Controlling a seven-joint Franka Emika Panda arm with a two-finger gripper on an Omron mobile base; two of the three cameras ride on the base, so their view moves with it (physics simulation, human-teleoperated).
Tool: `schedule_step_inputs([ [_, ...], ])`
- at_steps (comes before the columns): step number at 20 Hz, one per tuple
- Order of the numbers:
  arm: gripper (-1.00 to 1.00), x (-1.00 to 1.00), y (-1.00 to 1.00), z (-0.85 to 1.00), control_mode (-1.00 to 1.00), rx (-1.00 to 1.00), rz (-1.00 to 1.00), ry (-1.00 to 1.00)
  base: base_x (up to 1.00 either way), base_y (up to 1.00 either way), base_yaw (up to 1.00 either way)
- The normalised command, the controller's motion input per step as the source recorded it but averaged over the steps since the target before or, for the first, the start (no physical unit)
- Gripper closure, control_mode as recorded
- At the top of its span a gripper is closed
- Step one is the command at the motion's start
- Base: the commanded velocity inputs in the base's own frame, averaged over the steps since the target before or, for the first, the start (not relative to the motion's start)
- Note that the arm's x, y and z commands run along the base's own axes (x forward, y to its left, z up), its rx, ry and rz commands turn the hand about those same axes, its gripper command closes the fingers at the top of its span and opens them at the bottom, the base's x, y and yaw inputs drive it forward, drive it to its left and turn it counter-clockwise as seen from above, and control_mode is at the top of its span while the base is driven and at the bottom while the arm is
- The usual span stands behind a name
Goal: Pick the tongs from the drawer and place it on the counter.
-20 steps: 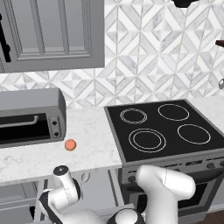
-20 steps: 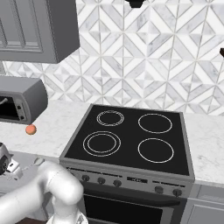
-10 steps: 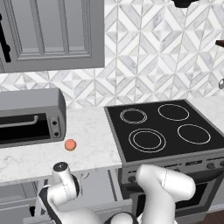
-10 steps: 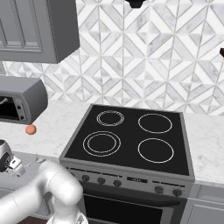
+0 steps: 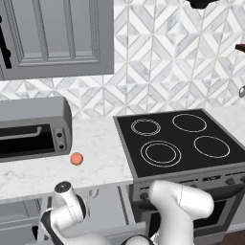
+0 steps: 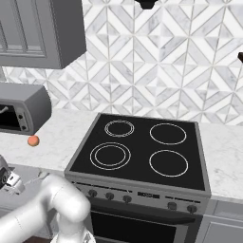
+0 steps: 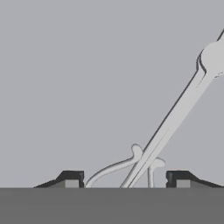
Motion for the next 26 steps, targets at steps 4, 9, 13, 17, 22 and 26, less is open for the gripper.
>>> schedule_step_inputs([
  [4,1.00,-1.00,0.00,-0.39,-1.00,0.00,0.09,0.00,0.00,0.00,0.00],
  [9,1.00,-1.00,0.00,-0.10,-1.00,0.00,0.10,-0.03,0.00,0.00,0.00],
  [13,1.00,-1.00,0.00,0.50,-1.00,0.00,0.10,-0.05,0.00,0.00,0.00],
  [17,1.00,-0.68,-0.04,1.00,-1.00,0.00,0.01,-0.08,0.00,0.00,0.00],
  [22,1.00,-0.26,-0.08,1.00,-1.00,0.00,0.00,0.00,0.00,0.00,0.00],
  [26,1.00,-0.06,-0.24,1.00,-1.00,0.00,0.00,-0.02,0.00,0.00,0.00],
])
